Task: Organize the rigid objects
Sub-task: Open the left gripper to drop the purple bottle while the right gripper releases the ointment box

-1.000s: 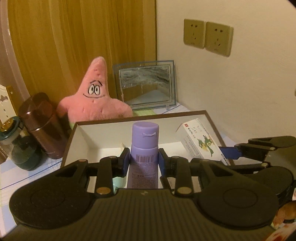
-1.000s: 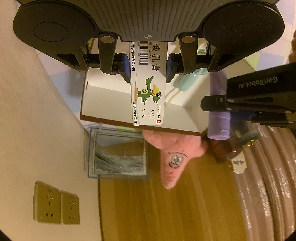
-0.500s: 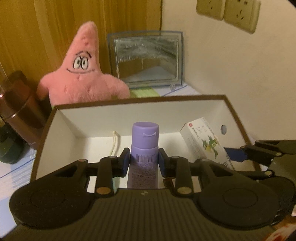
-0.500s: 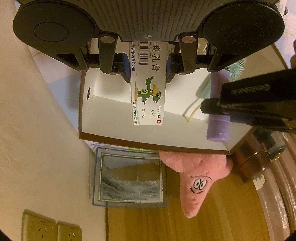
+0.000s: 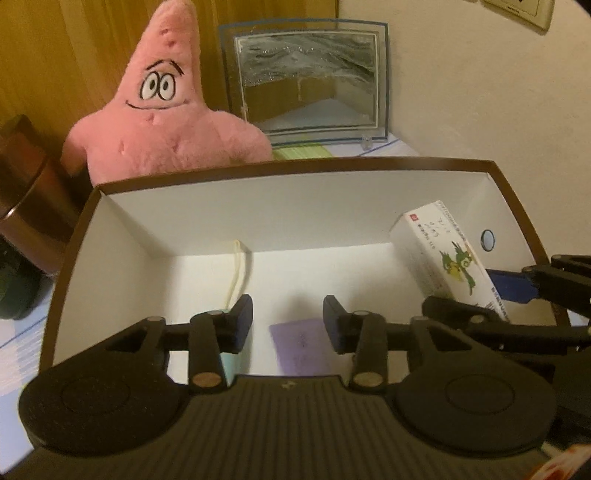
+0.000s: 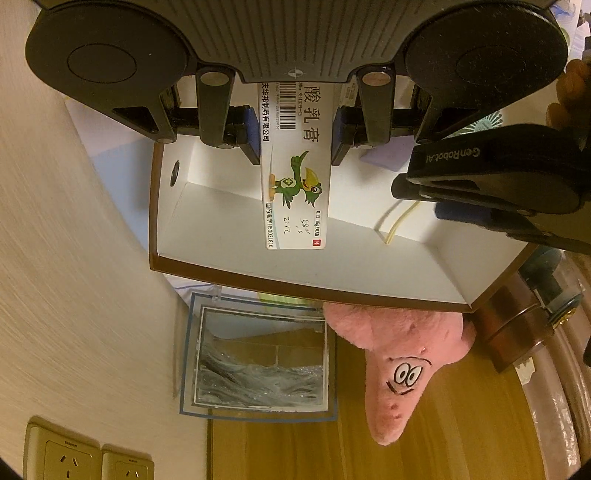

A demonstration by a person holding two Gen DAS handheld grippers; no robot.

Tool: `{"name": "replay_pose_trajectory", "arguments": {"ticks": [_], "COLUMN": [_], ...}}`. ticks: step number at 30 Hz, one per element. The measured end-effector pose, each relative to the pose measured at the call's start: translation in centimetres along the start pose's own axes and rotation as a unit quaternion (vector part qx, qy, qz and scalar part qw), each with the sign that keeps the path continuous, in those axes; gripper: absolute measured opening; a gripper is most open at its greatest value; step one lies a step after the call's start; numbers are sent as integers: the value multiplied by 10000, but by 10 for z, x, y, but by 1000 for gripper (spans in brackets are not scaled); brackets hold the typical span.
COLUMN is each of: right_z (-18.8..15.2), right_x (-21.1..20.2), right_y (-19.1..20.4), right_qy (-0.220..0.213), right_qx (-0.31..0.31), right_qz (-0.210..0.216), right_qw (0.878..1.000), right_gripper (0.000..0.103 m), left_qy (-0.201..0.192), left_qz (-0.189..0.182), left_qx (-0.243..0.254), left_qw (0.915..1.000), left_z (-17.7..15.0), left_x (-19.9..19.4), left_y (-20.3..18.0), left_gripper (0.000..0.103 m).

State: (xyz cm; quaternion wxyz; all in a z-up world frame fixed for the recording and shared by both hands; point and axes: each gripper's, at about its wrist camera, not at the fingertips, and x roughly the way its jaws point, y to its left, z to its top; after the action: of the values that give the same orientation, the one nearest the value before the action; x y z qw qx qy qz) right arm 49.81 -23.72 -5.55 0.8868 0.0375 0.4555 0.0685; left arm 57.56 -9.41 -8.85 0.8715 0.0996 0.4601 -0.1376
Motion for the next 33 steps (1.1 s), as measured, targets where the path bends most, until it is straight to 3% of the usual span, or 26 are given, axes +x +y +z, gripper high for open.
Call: {"name": "replay_pose_trajectory", "arguments": {"ticks": [13, 33], "right_z": [7, -16], "right_x": [-3, -36], "right_y": [0, 1], "right_qy": [-163, -89], "right_qx": [-31, 148], "right_qz": [144, 309], "right_qw": [9998, 9994], "right_gripper": [39, 46], "left_qy": [-52, -180], "left_qz": [63, 71], "left_qx": [-95, -112], "left_qw": [9999, 9997], "left_z": [-6, -26], "left_x": [-11, -49], "left_y": [16, 18], "left_gripper": [41, 43]}}
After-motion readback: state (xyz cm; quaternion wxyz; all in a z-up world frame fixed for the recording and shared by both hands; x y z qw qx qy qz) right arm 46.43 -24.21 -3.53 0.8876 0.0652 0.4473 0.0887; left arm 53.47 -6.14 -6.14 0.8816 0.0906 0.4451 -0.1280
